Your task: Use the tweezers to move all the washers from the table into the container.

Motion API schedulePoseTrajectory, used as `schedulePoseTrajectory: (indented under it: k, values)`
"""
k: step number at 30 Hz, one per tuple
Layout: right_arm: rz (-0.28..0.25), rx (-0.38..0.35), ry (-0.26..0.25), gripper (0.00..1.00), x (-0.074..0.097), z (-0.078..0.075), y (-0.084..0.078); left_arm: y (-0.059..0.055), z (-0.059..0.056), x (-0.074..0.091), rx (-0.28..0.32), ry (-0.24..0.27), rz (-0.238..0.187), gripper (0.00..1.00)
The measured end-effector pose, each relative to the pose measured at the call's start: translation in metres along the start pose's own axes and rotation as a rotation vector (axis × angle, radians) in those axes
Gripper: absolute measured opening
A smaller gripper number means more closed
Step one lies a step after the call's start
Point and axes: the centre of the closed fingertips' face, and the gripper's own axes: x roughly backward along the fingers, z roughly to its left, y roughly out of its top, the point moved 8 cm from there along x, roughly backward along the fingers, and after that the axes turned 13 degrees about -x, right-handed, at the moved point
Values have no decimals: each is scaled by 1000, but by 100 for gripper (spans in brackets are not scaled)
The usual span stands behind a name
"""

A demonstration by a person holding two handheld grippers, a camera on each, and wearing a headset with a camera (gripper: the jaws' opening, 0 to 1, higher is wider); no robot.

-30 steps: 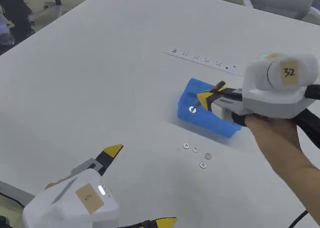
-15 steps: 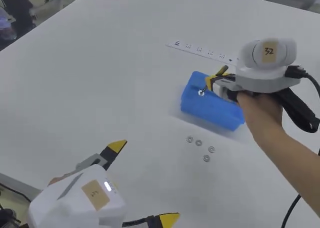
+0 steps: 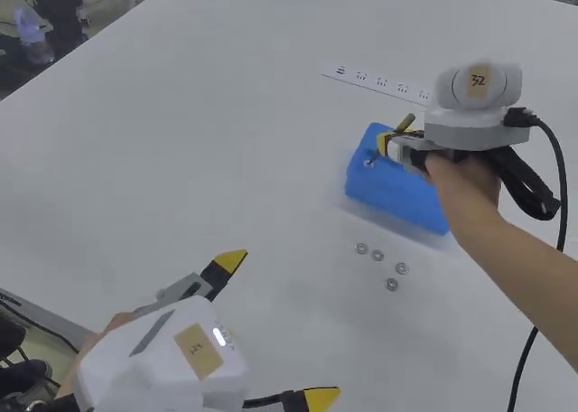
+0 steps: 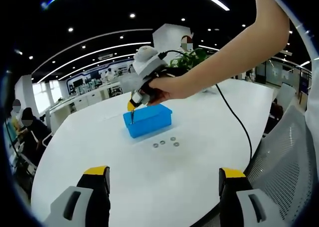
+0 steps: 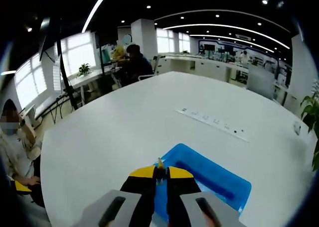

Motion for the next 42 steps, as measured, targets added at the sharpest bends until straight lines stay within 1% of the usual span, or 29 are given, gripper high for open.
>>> schedulePoseTrajectory:
  k: [3, 5, 13, 15, 19, 24, 26, 27, 29, 30, 32, 33, 34, 36, 38, 40, 42]
  values:
    - [3, 1, -5, 3, -6, -2, -4, 1, 1, 1, 2, 7, -11, 93]
    - [22, 6, -6, 3, -6, 0, -9, 2, 3, 2, 10, 15, -18, 93]
    - [70, 53, -9, 4, -8, 6, -23, 0, 4, 2, 5, 17, -11, 93]
    - [60, 57, -10, 4, -6, 7, -22, 1, 4, 2, 4, 18, -13, 93]
    - [65, 61, -2, 4, -5, 11, -23, 0, 4, 2, 1, 19, -10, 93]
    - [67, 88, -7, 5, -3, 13, -23, 0, 4, 2, -4, 21, -8, 93]
    - [53, 82, -3, 4, 2, 14, -20, 0, 4, 2, -4, 20, -9, 93]
    - [30, 71, 10, 5, 7, 15, -18, 0, 4, 2, -5, 19, -9, 93]
    - [22, 70, 14, 5, 14, 16, -16, -1, 4, 2, -9, 22, -7, 93]
    - [9, 64, 21, 4, 21, 17, -14, -1, 4, 2, -9, 23, -5, 93]
    - [-33, 47, 55, 4, 32, 22, -9, -1, 4, 2, -11, 24, -5, 93]
    - [-43, 44, 59, 4, 39, 24, -7, 0, 4, 2, -13, 25, -7, 93]
    - [-65, 45, 75, 4, 48, 27, -4, 0, 4, 2, -15, 26, -8, 93]
    - [-89, 43, 99, 4, 63, 33, -2, 0, 4, 2, -15, 24, -12, 94]
    - [-106, 53, 124, 4, 76, 38, -4, 1, 3, 2, -9, 18, -18, 95]
    - [-102, 68, 132, 4, 84, 42, -9, 1, 3, 1, -5, 15, -18, 96]
    - [-99, 89, 142, 4, 89, 46, -15, 2, 3, 1, -6, 18, -23, 97]
